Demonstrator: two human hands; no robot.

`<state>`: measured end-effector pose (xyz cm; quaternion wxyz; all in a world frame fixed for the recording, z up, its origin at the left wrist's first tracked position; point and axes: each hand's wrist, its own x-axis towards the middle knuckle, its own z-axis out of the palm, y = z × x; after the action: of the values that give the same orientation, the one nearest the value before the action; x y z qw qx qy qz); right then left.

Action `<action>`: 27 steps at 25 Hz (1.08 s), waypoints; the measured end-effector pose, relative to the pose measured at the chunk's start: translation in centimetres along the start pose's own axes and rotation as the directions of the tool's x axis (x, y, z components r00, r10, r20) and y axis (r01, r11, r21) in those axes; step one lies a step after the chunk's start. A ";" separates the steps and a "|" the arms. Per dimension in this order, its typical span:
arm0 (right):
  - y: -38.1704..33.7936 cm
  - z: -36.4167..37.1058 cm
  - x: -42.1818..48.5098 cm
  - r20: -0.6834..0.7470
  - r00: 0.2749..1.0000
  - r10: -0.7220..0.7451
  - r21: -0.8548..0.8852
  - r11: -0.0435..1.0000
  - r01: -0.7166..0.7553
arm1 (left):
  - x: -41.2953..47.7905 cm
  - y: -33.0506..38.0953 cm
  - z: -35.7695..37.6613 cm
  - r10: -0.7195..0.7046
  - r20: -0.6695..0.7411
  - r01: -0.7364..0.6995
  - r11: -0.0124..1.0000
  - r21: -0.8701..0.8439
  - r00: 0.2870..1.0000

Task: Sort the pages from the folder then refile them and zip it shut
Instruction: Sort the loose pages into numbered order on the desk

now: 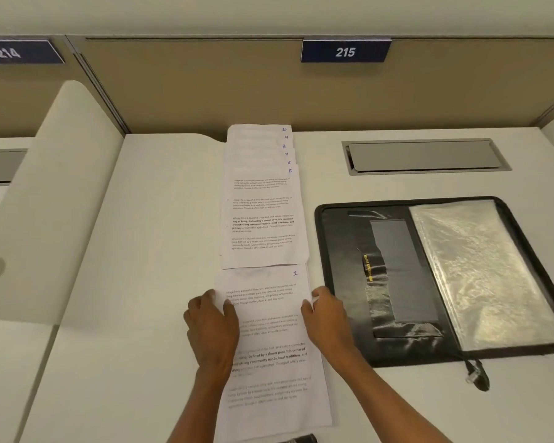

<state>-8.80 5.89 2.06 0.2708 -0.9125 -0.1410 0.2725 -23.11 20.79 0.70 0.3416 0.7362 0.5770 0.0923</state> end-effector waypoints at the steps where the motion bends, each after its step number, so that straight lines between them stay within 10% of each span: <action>1: 0.3 0.0 -0.4 0.026 1.000 0.011 -0.010 1.000 -0.010 | -0.9 -0.1 0.1 -0.005 0.022 0.005 1.000 0.022 1.000; 10: 4.0 -2.3 -2.3 0.318 0.940 0.123 0.333 0.914 -0.233 | -4.0 -1.2 -0.1 -0.016 0.070 0.011 0.997 0.076 0.997; 17: 3.9 -2.8 -2.3 0.172 0.982 0.083 0.367 0.919 -0.142 | -5.7 -0.9 0.6 0.258 0.127 -0.276 0.949 0.150 0.958; 27: 4.2 -5.9 -1.0 0.072 0.989 0.126 0.447 0.883 -0.145 | -6.9 -2.2 1.5 0.254 0.157 -0.283 0.938 0.202 0.954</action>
<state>-5.79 -0.35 4.23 0.4521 -0.8266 -0.0154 0.3347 -26.26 14.09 0.07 0.2777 0.8461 0.4544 0.0251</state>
